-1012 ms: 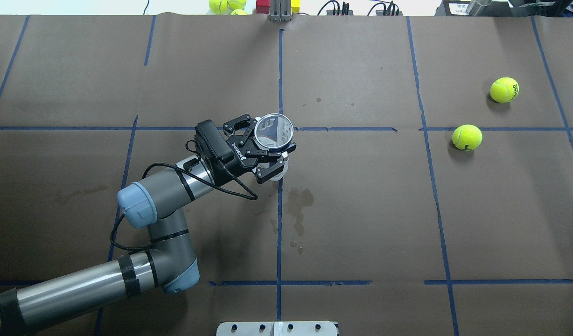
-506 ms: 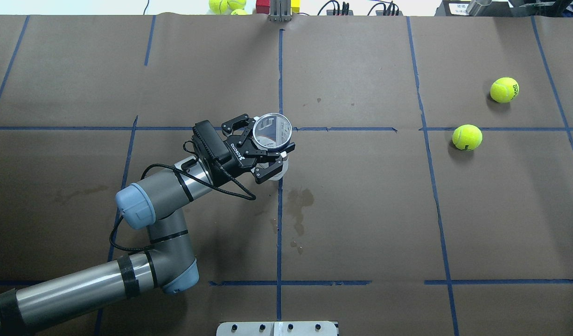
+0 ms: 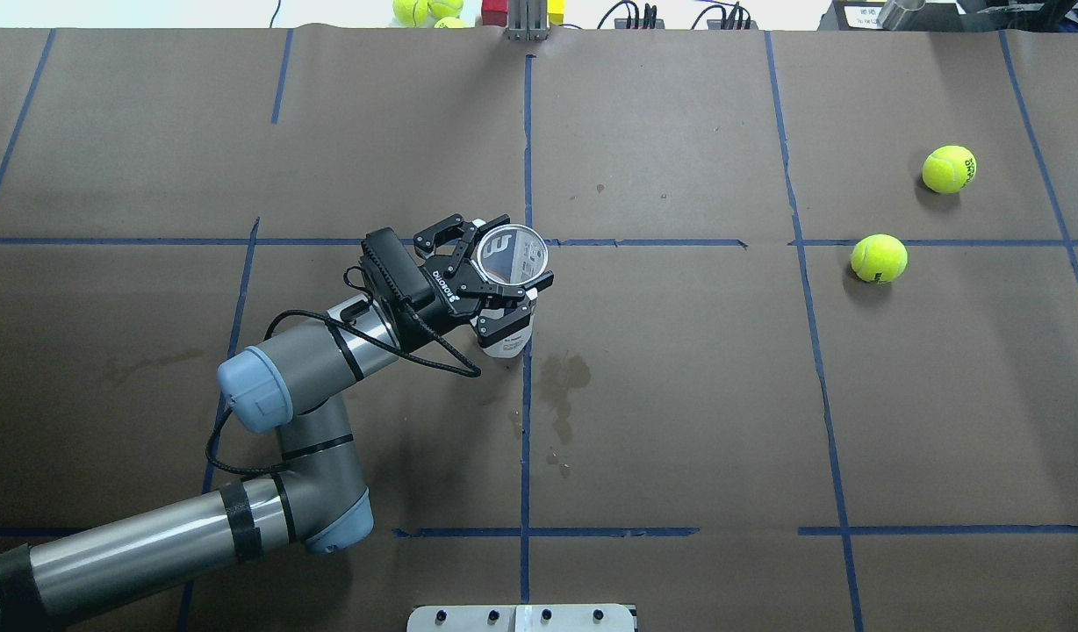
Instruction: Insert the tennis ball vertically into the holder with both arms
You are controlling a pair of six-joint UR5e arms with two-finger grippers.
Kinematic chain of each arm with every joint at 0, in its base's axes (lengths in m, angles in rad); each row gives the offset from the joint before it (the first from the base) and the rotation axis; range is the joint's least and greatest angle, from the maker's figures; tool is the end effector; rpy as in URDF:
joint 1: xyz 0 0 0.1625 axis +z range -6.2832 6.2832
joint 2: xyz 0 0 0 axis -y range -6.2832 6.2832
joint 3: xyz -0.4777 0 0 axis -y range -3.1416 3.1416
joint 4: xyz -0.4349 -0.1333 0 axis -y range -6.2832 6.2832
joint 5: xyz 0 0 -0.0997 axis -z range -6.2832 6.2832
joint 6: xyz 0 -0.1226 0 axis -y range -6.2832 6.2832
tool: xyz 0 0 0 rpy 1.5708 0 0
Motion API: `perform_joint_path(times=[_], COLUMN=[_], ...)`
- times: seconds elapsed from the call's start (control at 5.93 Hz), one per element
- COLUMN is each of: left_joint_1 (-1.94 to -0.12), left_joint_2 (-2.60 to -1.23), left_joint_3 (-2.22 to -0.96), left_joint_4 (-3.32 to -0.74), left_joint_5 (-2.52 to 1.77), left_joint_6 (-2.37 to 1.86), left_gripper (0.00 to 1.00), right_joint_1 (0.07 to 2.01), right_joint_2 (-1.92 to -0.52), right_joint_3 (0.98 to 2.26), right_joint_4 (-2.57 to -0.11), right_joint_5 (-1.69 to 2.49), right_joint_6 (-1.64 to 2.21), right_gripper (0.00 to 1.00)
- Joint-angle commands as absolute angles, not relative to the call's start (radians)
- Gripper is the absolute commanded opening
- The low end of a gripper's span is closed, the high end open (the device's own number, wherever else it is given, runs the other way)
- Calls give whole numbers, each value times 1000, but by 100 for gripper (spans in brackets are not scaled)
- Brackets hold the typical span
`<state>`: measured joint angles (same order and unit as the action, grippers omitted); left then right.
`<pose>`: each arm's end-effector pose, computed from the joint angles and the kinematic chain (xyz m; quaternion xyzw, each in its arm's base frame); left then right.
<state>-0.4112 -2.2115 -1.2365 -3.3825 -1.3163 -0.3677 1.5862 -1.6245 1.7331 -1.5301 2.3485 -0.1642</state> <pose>0.6215 -0.4501 0.2674 0.6677 0.5532 0.0853 0.4908 0.0553 -0.5175 0.6639 0.1026 -0.3704 -0.0968 0.9181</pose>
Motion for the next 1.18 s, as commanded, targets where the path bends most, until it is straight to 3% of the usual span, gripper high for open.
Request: perform_joint_path(times=[0.0,1.01], left_joint_1=[-414,-411], left_joint_2=[-2207,-2177], left_joint_3=[-1236,-1238], left_joint_4=[-3381,-3362], left_joint_5=[-1316,-1325], left_joint_6=[-364,-362], left_gripper=[91,92], right_joint_1=[1586,1586], right_joint_2=[-1624,-1618], right_joint_3=[1735,1746], right_joint_4=[-1529,-1528], right_joint_5=[2350,2350], right_joint_6=[-163,-163], right_gripper=[100,100])
